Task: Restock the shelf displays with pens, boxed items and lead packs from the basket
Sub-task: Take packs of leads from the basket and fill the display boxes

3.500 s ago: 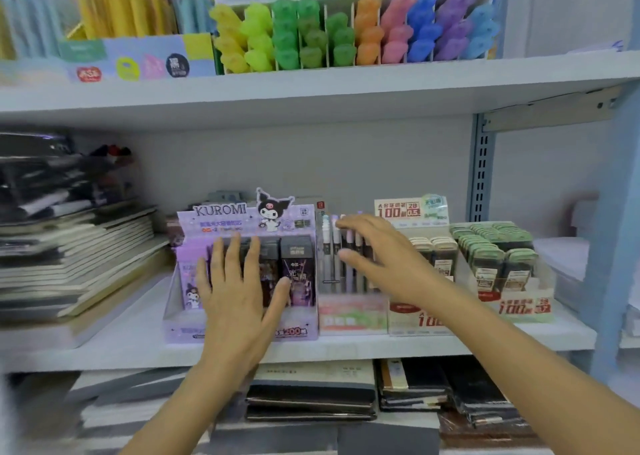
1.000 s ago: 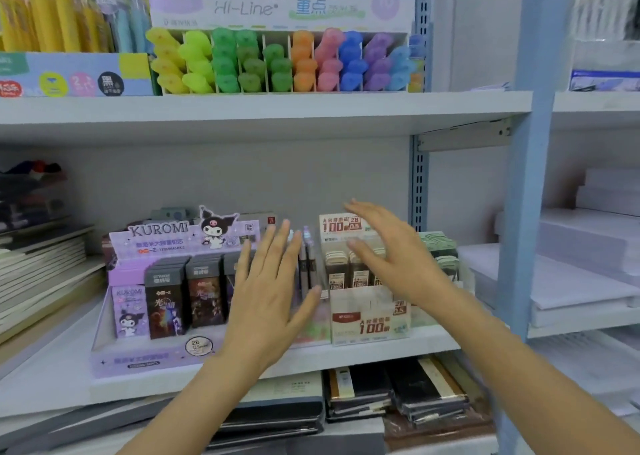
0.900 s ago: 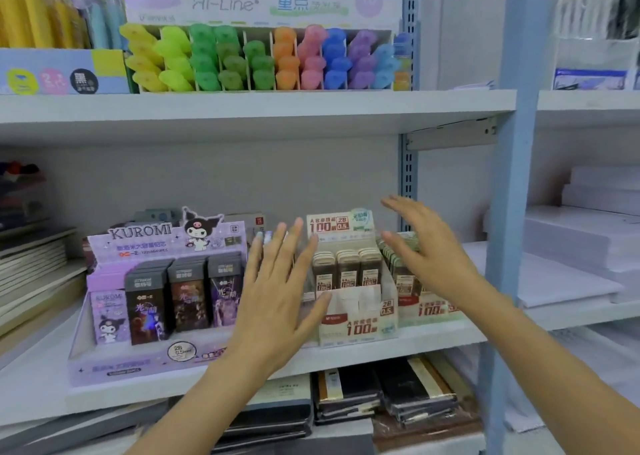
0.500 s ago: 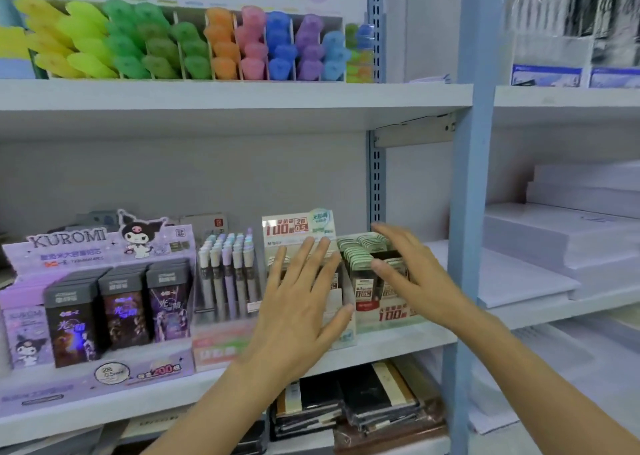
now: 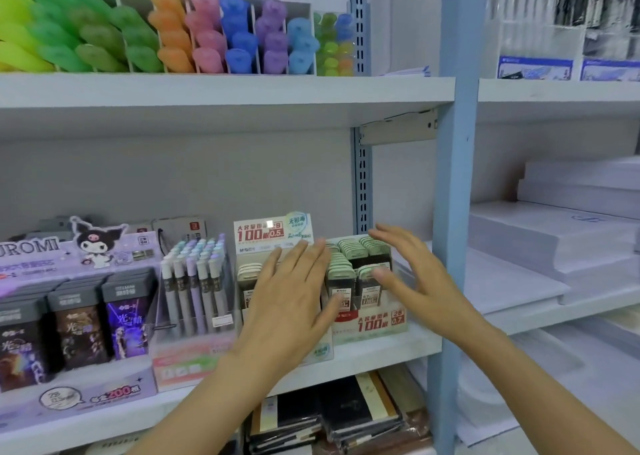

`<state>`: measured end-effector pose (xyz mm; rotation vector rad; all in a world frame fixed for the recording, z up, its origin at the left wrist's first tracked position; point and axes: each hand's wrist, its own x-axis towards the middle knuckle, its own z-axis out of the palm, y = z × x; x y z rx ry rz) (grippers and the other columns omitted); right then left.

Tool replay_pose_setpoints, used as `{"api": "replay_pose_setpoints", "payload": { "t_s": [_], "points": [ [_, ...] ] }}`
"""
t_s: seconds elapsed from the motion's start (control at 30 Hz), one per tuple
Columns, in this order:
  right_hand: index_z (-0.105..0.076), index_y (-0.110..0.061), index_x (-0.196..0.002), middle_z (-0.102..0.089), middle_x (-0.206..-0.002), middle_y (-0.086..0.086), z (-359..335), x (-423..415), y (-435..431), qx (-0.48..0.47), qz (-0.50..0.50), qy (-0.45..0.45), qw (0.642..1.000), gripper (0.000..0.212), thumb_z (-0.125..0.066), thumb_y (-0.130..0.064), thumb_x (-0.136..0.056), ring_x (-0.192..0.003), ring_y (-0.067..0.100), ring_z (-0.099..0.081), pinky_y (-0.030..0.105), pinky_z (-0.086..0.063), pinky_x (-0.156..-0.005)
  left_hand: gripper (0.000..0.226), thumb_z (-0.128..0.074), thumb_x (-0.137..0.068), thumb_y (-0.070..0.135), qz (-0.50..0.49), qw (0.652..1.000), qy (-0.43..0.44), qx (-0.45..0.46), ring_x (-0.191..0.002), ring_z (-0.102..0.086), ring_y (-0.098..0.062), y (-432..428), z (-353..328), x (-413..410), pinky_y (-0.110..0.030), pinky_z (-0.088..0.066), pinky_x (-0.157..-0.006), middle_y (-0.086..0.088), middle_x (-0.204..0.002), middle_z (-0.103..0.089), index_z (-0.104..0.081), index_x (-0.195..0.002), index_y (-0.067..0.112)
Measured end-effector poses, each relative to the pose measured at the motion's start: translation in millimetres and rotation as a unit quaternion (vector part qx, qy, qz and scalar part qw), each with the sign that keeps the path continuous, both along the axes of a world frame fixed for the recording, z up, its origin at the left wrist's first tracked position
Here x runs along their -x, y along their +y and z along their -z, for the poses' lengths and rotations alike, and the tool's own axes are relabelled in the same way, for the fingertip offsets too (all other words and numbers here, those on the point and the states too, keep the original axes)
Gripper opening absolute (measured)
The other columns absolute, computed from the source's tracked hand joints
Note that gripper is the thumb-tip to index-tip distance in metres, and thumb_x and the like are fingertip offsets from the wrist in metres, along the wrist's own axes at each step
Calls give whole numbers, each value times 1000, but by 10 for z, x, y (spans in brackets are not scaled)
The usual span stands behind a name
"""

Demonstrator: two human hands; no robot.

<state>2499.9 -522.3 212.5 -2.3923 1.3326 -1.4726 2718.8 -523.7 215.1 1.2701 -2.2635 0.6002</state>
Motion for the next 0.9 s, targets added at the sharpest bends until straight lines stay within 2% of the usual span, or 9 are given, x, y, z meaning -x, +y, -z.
{"api": "replay_pose_setpoints", "payload": {
  "t_s": [0.07,0.13,0.23,0.3,0.4,0.5,0.63,0.77,0.9],
  "points": [
    [-56,-28,-131,-52,-135,-15,-117,18,18,-6,-21,13,1000,44,-54,-47,-91,-126,-4,-44,19,-38,-104,73,-7,-93,62,-9,1000,3,-12,-150,-2,-10,-33,-11,2,-34,4,-121,8,-163,-9,-6,-156,25],
    [-63,-27,-117,-60,-116,-16,-181,27,28,-10,-27,25,999,35,-64,-42,-86,-109,-2,-55,19,-46,-92,71,-13,-95,62,-9,1000,20,-18,-149,-2,-9,-40,-16,-10,-32,5,-120,8,-163,-7,-5,-156,26],
    [-61,-33,-101,-62,-95,-16,-174,49,38,-9,-32,23,999,33,-81,-26,-75,-87,6,-58,25,-50,-76,70,-18,-96,60,30,999,28,-12,-149,0,-7,5,-5,-24,-27,9,-118,10,-163,-1,1,-156,28],
    [-57,-38,-94,-64,-88,-13,-143,31,35,-11,-32,23,999,39,-83,-18,-73,-80,7,-59,25,-51,-74,67,-23,-98,55,63,998,8,-5,-149,-2,-5,34,-4,-16,-24,12,-117,12,-163,-4,0,-156,29],
    [-59,-37,-95,-66,-88,-16,-141,1,-4,-13,-30,14,999,37,-80,-13,-77,-81,2,-62,17,-50,-74,65,-28,-100,51,72,997,6,-3,-148,-5,-3,37,-20,-8,-24,9,-117,11,-162,-11,-5,-156,27],
    [-64,-27,-104,-67,-95,-18,-161,-1,-62,-22,-10,41,999,29,-76,-14,-82,-85,2,-63,14,-49,-74,67,-24,-100,53,57,998,10,-13,-145,8,0,26,-13,-10,-26,12,-116,13,-163,4,5,-155,28],
    [-67,-21,-107,-57,-102,-13,-191,-52,-161,0,25,53,998,28,-74,-11,-83,-87,-1,-58,6,-44,-71,68,-22,-99,55,21,999,-8,-28,-150,4,-11,-56,-52,34,-34,8,-119,7,-164,-4,2,-155,24],
    [-67,-19,-115,-56,-103,-9,-217,-43,-201,-17,36,71,997,30,-71,-12,-86,-85,2,-57,7,-44,-73,67,-25,-99,55,21,999,15,-43,-149,-2,-11,-97,-68,55,-30,6,-117,7,-163,-11,-6,-156,25],
    [-70,-20,-110,-63,-100,-10,-223,38,-142,5,31,49,998,23,-68,-12,-88,-87,4,-60,11,-48,-76,65,-21,-98,54,30,999,17,-38,-148,-9,-8,-88,-31,37,-30,4,-119,10,-162,-16,-7,-155,27]
  ]
}}
